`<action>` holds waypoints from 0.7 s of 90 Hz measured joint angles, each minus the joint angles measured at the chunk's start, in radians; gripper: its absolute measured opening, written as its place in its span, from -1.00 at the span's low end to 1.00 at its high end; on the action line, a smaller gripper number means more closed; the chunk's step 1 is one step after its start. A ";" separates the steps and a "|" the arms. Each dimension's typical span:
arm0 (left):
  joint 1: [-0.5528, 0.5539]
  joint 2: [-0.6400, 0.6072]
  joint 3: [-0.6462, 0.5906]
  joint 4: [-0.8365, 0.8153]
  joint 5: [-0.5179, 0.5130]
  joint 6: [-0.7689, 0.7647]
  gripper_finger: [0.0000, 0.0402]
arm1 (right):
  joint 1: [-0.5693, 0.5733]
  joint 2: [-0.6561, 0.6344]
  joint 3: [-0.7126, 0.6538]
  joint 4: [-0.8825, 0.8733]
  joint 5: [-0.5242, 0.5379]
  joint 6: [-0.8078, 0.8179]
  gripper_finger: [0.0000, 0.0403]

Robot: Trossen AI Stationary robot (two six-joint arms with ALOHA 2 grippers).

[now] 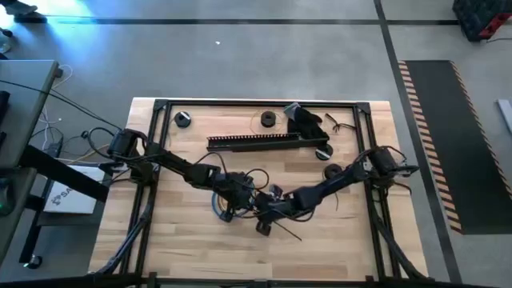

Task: Ziptie cables
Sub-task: Wrap the black zip tie around the cables

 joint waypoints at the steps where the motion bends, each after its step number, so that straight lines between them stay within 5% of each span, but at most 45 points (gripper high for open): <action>1: 0.000 0.000 0.000 0.000 0.000 0.000 -0.99 | 0.000 0.000 0.000 0.003 0.002 -0.001 -0.46; 41: -0.001 0.000 0.000 -0.011 0.009 0.001 -0.99 | 0.000 0.000 0.000 0.034 -0.063 0.002 -0.96; 63: -0.001 0.001 -0.001 -0.032 0.004 0.028 -1.00 | 0.054 -0.002 0.004 -0.069 -0.065 0.145 -1.00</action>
